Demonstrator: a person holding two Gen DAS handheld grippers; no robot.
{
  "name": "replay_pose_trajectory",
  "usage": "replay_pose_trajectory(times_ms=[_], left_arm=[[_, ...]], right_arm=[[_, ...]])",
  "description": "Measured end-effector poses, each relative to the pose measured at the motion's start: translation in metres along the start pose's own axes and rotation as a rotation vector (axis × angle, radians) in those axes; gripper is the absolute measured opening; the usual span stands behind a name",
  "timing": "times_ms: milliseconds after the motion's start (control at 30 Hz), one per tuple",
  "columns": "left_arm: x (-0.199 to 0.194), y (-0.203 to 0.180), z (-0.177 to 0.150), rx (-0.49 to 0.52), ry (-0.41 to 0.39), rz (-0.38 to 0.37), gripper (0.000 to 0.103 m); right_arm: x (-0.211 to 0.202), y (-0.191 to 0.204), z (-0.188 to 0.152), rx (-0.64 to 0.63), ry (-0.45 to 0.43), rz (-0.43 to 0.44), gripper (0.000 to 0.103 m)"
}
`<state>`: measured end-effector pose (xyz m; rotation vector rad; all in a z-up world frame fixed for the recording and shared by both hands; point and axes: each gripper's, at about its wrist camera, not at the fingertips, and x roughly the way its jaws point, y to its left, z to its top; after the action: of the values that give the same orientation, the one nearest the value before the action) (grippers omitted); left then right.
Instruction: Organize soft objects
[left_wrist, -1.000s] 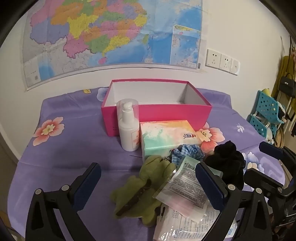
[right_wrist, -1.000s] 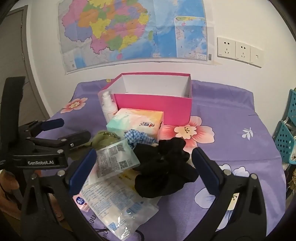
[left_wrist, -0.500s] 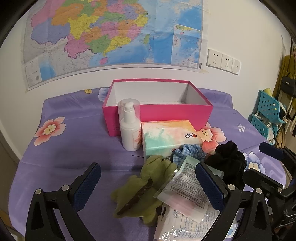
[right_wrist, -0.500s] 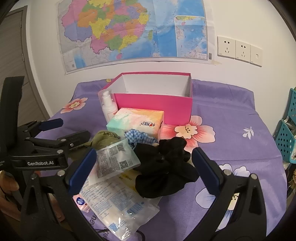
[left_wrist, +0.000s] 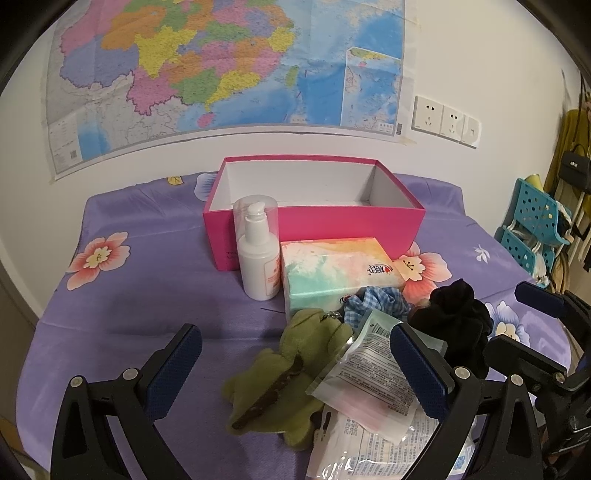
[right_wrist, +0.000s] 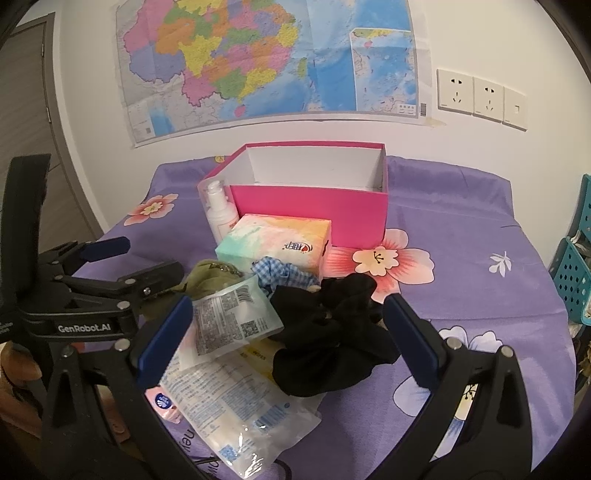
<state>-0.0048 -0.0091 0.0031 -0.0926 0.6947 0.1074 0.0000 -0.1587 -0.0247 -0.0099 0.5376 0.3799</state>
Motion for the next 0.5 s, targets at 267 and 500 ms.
replay_pose_trajectory(times_ms=[267,500], left_arm=[[0.0005,-0.0005,-0.0007,0.0,0.0,0.001,0.103],[0.0037,-0.001,-0.0025,0.0,0.01,-0.001,0.103]], right_arm=[[0.0005,-0.0002,0.0017,-0.001,0.002,0.002,0.103],[0.002,-0.0014,0.0027,-0.003,0.009,0.005,0.103]])
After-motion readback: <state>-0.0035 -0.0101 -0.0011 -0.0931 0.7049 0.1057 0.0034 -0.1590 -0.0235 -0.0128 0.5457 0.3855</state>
